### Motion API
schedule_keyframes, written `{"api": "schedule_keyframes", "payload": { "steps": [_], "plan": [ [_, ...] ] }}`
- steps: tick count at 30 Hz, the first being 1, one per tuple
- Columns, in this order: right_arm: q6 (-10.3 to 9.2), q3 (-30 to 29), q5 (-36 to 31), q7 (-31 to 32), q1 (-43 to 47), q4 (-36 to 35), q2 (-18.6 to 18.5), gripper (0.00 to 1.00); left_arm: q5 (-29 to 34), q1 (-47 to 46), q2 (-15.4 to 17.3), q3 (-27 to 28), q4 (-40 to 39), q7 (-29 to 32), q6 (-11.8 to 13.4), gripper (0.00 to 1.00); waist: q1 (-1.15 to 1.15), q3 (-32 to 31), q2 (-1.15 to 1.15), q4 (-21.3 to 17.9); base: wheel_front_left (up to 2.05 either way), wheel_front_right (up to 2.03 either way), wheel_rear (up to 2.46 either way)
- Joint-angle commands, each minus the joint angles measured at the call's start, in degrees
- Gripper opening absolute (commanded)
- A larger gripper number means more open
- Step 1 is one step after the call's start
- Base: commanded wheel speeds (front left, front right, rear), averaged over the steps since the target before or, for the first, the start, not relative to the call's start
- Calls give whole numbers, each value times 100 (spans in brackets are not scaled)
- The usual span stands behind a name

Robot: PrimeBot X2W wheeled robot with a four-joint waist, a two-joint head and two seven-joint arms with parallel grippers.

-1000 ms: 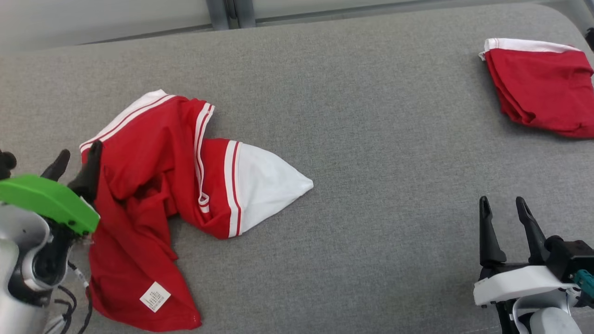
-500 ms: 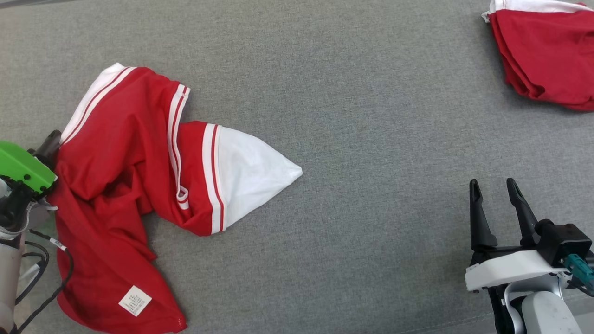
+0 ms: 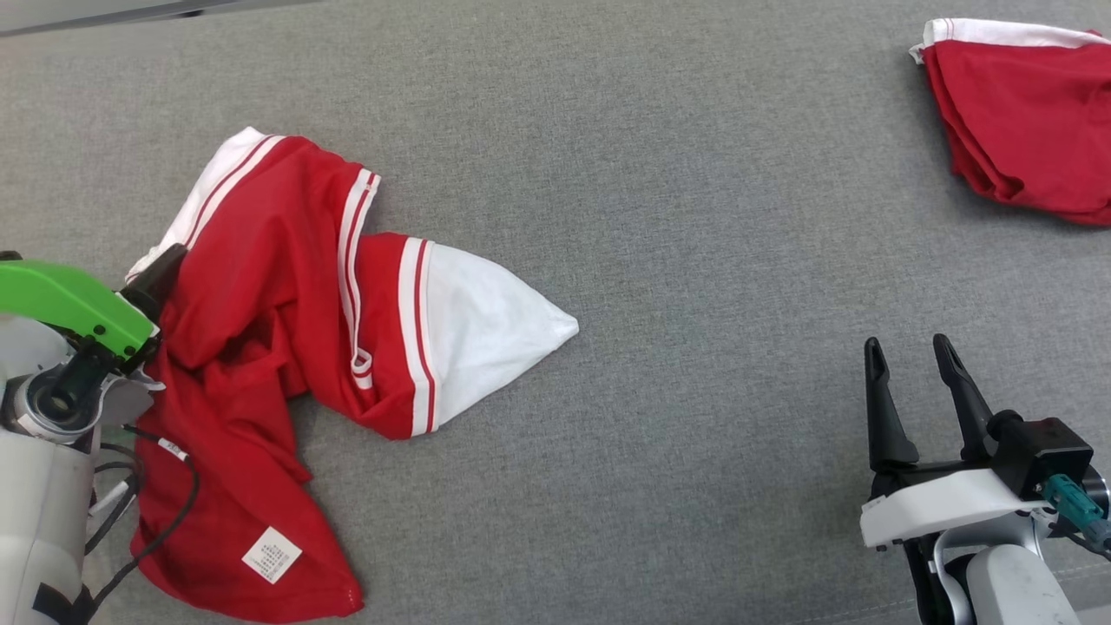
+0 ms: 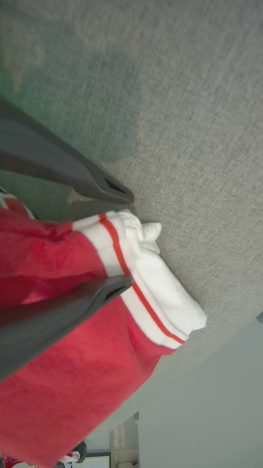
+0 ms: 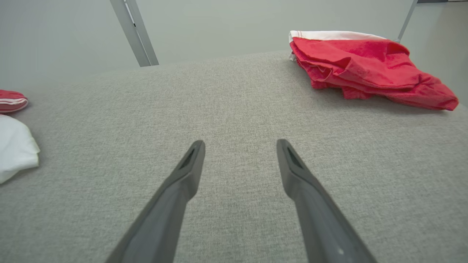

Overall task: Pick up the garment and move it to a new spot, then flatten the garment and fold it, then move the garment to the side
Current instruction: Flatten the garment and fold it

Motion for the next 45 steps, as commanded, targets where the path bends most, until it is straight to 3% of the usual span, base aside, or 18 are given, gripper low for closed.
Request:
{"api": "schedule_keyframes", "payload": {
  "steps": [1, 3, 4, 8, 15, 16, 22, 28, 29, 30, 31, 35, 39, 42, 45],
  "plan": [
    [-2, 9, -50, -16, -11, 16, -9, 100, -30, -86, -74, -7, 38, 35, -78, 100, 0, -16, 0, -11, 0, 0, 0],
    [-2, 13, -47, -16, -6, 24, -10, 100, -37, -102, -100, -27, 72, 34, -148, 100, 0, -25, 0, -29, 0, 0, 0],
    [-2, 28, -32, -16, -6, 29, -9, 100, 30, -104, -98, -74, 107, -31, -206, 0, 0, -37, 0, -55, 0, 0, 0],
    [-2, 41, 28, -16, 2, 57, -9, 100, 162, -75, -86, -163, -11, -294, -367, 0, 0, -102, 0, -120, 0, 0, 0],
    [-2, -13, 146, -16, 200, 126, -9, 100, 1493, 210, 35, -1172, -1099, -1704, -447, 0, 0, -456, 0, -174, 0, 0, 0],
    [-2, -34, 168, -16, 288, 153, -9, 100, 1880, 362, -52, -1585, -1500, -1928, -446, 0, 0, -607, 0, -173, 0, 0, 0],
    [-2, -51, 281, -16, 388, 138, -8, 100, 2897, 679, -607, -2890, -2483, -1985, -410, 0, 0, -782, 0, -210, 0, 0, 0],
    [-2, 56, 362, -16, 299, 150, -9, 100, 3975, 894, -1413, -3987, -2314, -2583, -292, 0, 0, -765, 0, -451, 0, 0, 0],
    [-2, 77, 371, -16, 294, 159, -8, 100, 4116, 910, -1504, -4107, -2186, -2734, -285, 25, 0, -756, 0, -500, 0, 0, 0],
    [-2, 79, 364, -16, 302, 174, -9, 100, 4206, 977, -1612, -4245, -1991, -2889, -289, 68, 0, -750, 0, -555, 0, 0, 0],
    [-2, 77, 375, -16, 305, 182, -9, 100, 4255, 1029, -1681, -4335, -1823, -2975, -300, 100, 0, -742, 0, -606, 0, 0, 0],
    [-2, -4, 401, -16, 409, 183, -9, 100, 4420, 1086, -1952, -4718, -1422, -3304, -383, 100, 0, -749, 0, -733, 0, 0, 0],
    [-2, -58, 378, -16, 490, 206, -9, 100, 4352, 1201, -1969, -5087, -1259, -3403, -425, 100, 0, -781, 0, -773, 0, 0, 0],
    [-2, -98, 387, -16, 584, 225, -9, 100, 3987, 1274, -1931, -5311, -1526, -3447, -442, 100, 0, -853, 0, -753, 0, 0, 0],
    [-2, -110, 416, -16, 568, 237, -9, 100, 3574, 1172, -1630, -5030, -1936, -3489, -434, 100, 0, -941, 0, -713, 0, 0, 0]
  ]
}}
